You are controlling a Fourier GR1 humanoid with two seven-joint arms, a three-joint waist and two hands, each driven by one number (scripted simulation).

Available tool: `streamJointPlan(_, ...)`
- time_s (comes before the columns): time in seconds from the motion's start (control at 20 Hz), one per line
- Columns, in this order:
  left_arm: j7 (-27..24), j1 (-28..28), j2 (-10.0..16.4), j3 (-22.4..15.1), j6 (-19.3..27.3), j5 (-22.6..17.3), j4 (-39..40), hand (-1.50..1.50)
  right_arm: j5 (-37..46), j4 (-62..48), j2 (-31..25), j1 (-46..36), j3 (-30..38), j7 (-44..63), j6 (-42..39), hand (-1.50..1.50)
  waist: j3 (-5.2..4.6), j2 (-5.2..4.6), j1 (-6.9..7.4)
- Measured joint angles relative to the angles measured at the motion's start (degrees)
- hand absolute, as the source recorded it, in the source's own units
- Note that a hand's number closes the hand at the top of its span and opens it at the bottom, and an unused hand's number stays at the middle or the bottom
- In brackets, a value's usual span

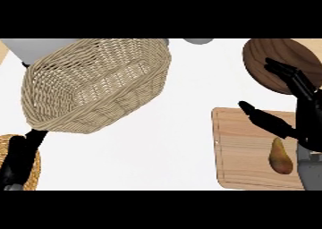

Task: Pick the pear from the cutting board and place it in the basket

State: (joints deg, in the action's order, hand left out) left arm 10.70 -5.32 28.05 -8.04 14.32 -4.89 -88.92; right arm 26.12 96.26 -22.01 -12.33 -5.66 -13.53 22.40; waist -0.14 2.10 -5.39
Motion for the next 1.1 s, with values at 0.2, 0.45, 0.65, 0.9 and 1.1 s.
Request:
streamJointPlan(0.2,-0.07,-2.5,1.71,1.6,1.22,0.65,-1.06,0.0,12.14,0.13,-1.75,3.83,4.34,3.56,9.7,-1.5,-0.1,0.32,-3.28)
streamJointPlan(0.45,-0.19,-5.7,2.88,2.84,2.26,0.94,-2.91,0.0,24.79,-0.33,-1.05,13.34,6.98,11.67,13.38,-1.5,-0.17,-0.05,-5.24)
streamJointPlan(0.65,-0.24,-6.52,3.46,3.04,2.4,1.23,-3.74,0.0,33.15,0.17,0.3,21.78,3.76,17.39,8.74,-1.5,-0.39,-0.8,-4.67)
streamJointPlan(0.9,0.14,-6.54,3.72,2.65,2.11,1.54,-3.62,0.0,44.68,6.36,2.89,30.1,-1.0,25.39,2.82,-1.5,-0.58,-1.06,-3.28)
streamJointPlan(1.1,1.08,-5.51,3.66,1.98,1.95,2.1,-3.16,0.0,54.92,13.79,6.42,36.09,-5.15,32.99,-2.48,-1.5,-0.4,-1.23,-2.2)
